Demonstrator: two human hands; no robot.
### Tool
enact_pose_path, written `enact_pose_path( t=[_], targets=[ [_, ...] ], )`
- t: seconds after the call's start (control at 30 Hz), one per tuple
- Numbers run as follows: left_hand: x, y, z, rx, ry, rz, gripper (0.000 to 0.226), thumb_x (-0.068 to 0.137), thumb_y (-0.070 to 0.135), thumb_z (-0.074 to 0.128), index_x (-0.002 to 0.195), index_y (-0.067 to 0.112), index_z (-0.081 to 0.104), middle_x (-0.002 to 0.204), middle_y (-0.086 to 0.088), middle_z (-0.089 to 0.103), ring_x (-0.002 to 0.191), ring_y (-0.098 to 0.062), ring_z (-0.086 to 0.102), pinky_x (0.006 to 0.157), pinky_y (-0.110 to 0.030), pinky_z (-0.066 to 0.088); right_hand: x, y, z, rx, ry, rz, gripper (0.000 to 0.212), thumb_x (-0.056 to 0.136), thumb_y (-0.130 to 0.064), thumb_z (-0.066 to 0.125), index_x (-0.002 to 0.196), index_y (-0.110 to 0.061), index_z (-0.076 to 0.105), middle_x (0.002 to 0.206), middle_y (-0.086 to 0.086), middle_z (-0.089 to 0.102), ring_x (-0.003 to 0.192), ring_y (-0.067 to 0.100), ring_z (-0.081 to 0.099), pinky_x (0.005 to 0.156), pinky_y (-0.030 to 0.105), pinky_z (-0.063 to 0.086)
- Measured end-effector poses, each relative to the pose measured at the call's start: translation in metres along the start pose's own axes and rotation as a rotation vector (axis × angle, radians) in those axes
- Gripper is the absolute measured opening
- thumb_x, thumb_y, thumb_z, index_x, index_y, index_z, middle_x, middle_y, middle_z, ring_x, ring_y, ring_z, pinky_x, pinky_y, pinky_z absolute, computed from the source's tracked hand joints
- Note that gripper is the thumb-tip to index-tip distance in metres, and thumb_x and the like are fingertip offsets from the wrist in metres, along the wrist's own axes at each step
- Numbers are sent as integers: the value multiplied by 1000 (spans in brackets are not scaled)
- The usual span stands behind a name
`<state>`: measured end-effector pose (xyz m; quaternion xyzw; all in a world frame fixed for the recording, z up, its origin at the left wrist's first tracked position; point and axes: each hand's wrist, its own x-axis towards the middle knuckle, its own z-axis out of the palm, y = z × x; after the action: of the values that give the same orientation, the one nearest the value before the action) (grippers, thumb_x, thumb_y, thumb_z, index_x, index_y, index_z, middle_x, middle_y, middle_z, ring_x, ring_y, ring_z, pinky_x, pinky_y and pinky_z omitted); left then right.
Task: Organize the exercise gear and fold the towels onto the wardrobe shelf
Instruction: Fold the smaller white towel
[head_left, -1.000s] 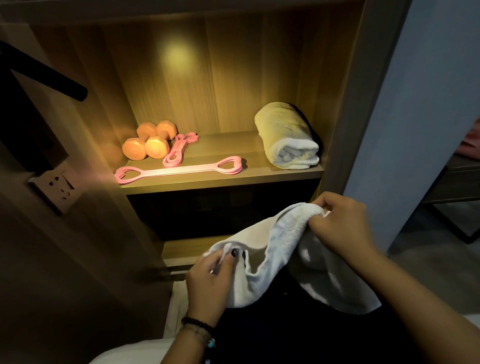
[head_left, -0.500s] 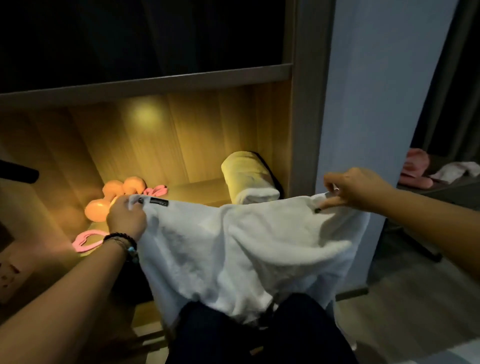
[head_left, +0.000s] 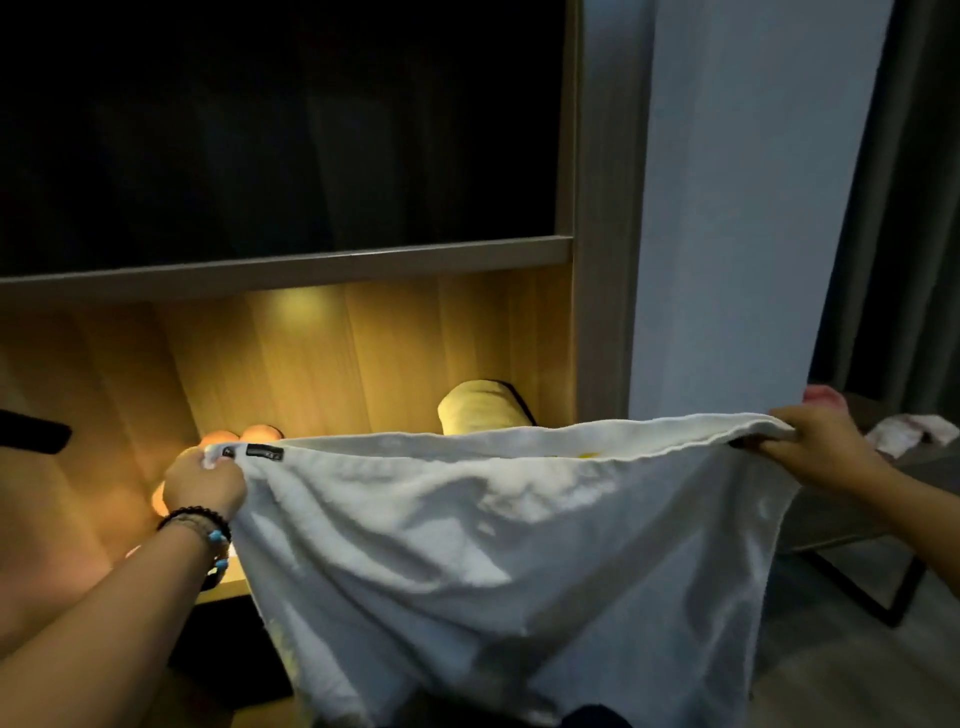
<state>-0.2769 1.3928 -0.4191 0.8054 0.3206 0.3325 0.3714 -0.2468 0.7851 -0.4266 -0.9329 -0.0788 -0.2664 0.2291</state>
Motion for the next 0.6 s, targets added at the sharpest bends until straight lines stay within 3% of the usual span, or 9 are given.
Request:
enact_pose_path(
  t=[0.07,0.17,0.27,0.4,0.47,0.5,0.57,0.6],
  targets=[
    [0,3,1,-22,9,-30,23,90,1,46,98,-13,62,105,-33,61,98,-48,55,82,-44,44,1,-4,-3,50,59,-32,17,80,-16,74,84,-27,63,79,-1,63,75,20,59,72,38,48],
    [-3,17,0,-125,36,-58,24,91,-1,44,103,-9,63,108,-31,61,100,-46,56,85,-43,45,-6,-22,-12,16,88,-169,22,86,-23,63,96,-36,49,80,-3,59,71,17,58,69,33,46],
    [-6,40,-1,-257,37,6,25,89,-2,44,106,-4,63,108,-26,62,99,-41,57,82,-38,44,-18,-18,-9,-93,-25,-259,39,80,-15,70,95,-41,46,91,-7,54,76,12,57,67,32,50],
    [-8,74,-8,-377,75,76,22,89,1,45,104,2,60,103,-18,61,101,-35,57,79,-33,43,-45,0,8,-132,-253,-218,43,76,-26,67,95,-57,45,94,-23,47,84,-4,50,76,8,42],
    [-7,87,-15,-400,103,86,20,90,0,42,102,4,57,104,-17,58,104,-34,56,76,-29,39,-55,11,19,-130,-313,-211,29,77,-44,63,96,-60,48,95,-26,49,83,-5,53,75,7,43],
    [-5,93,-18,-398,116,87,21,91,0,41,103,3,57,106,-18,57,106,-34,56,75,-27,37,-61,9,21,-108,-325,-200,27,77,-44,69,94,-56,52,95,-28,54,83,-7,56,73,6,44],
    [1,96,-23,-365,129,68,24,92,0,41,108,-3,59,114,-19,59,110,-34,55,78,-30,39,-69,-4,21,-43,-274,-106,39,70,-13,82,83,-43,61,81,-26,62,79,-9,60,70,6,44],
    [3,95,-25,-334,130,52,26,92,0,42,111,-5,60,117,-21,60,111,-35,55,83,-33,42,-69,-7,23,-48,-233,-53,38,70,-2,80,73,-35,62,73,-21,63,74,-4,62,67,9,44]
  ],
)
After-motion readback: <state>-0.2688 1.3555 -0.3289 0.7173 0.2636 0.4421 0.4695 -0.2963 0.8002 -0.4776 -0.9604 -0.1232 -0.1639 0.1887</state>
